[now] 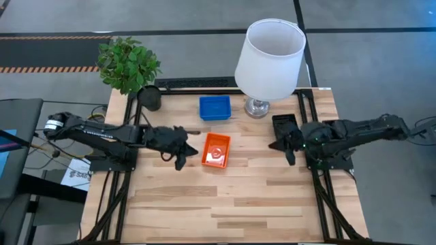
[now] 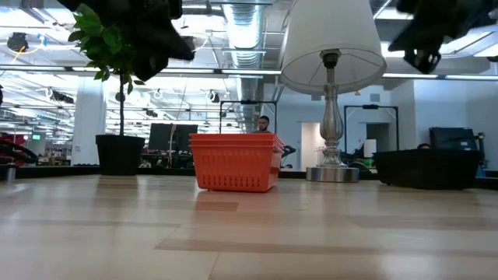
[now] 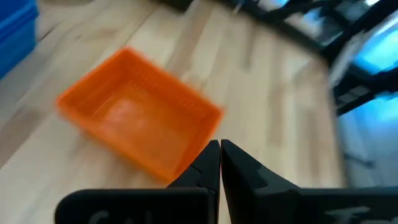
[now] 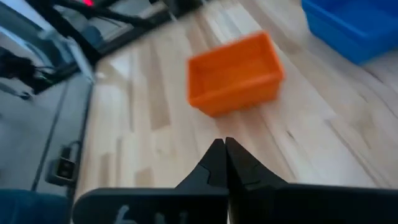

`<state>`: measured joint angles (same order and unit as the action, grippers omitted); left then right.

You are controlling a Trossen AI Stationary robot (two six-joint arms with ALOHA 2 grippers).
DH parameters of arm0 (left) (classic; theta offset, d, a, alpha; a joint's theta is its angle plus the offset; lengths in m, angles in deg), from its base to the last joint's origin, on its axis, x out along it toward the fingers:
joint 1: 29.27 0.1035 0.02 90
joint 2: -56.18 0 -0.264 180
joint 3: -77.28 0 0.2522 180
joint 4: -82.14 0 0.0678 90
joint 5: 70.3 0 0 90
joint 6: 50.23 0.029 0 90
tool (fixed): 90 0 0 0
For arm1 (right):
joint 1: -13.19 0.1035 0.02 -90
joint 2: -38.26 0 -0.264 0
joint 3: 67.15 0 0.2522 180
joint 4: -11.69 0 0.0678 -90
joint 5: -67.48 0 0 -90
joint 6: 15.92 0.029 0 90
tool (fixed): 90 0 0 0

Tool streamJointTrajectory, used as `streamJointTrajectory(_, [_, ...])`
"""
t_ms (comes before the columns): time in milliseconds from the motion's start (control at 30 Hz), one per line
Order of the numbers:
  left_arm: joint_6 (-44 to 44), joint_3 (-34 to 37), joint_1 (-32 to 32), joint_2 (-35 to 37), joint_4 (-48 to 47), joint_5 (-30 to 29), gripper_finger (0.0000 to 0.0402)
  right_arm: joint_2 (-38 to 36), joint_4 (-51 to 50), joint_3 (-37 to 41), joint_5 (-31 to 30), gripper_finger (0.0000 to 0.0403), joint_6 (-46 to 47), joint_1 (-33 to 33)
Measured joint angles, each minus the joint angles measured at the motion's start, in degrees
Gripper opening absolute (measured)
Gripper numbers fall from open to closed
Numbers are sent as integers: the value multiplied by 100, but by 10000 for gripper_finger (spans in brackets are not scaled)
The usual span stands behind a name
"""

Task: Stack baskets by color
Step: Adjust the orange bin on the table

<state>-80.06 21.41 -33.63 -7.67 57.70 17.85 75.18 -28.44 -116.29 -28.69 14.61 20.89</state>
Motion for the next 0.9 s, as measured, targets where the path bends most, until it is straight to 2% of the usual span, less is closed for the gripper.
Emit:
streamJointTrajectory(233, [93, 114, -76, -465, -1201, -491, 0, 504, 1322, -4, -1082, 2, 339, 945])
streamJointTrajectory(433, [391, 507, -81, -1117, -528, -211, 0, 1047, 2144, -2, -1726, 2, 637, 1239])
streamJointTrajectory(600, [499, 505, -76, -1656, -321, -376, 0, 1416, 2661, -2, -1819, 1, 1014, 1299])
streamJointTrajectory(900, [984, 494, -92, -2507, 1050, -200, 0, 1887, 3258, -2, -2238, 1, 1124, 1327])
